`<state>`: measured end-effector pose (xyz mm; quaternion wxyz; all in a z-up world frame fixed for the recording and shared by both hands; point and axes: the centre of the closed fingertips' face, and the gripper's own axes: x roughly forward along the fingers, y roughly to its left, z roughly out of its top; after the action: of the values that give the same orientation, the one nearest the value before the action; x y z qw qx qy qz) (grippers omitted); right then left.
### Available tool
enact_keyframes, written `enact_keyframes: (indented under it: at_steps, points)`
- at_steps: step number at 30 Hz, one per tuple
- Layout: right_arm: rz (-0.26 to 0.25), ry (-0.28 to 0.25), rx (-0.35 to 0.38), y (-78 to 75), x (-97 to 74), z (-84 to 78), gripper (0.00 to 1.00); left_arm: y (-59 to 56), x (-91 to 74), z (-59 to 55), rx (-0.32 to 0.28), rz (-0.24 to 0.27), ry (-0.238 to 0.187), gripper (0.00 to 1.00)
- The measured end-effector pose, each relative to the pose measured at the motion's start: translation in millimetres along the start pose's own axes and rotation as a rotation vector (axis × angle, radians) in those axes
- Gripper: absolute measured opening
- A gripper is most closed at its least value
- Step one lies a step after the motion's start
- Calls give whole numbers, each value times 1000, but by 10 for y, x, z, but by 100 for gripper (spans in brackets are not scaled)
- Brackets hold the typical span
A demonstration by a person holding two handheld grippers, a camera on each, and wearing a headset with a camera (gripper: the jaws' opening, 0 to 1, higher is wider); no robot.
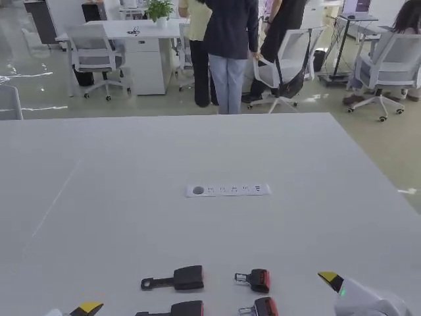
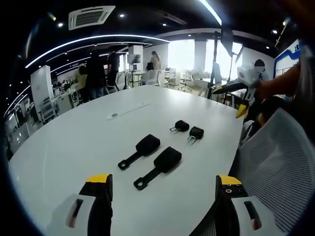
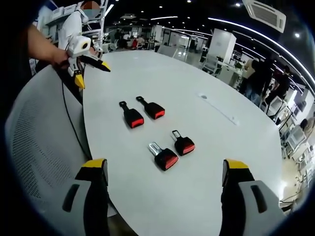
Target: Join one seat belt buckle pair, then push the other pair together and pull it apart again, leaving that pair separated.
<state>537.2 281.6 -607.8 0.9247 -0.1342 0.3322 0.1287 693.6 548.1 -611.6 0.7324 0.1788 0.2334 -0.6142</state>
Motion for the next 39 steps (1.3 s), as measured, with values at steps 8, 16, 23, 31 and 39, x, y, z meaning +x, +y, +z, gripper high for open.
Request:
enact_keyframes:
  at_steps: [8,16,23,31,39]
  points:
    - [9,15,1,33,29,-64,96,-13,45,-37,73,-17,46,87]
    - [32,51,-43,58,92,-120,94,-1,78,-201,93,-33,166,86]
    - [56,93,-103,80,145,-176,92,14,135,-207,92,-40,185,85]
    - [99,116,-134,112,213,-180,86,-1,253,-239,181,-94,228,83]
    - [141,166,-184,112,271,-237,78,8,402,-203,232,-118,248,85]
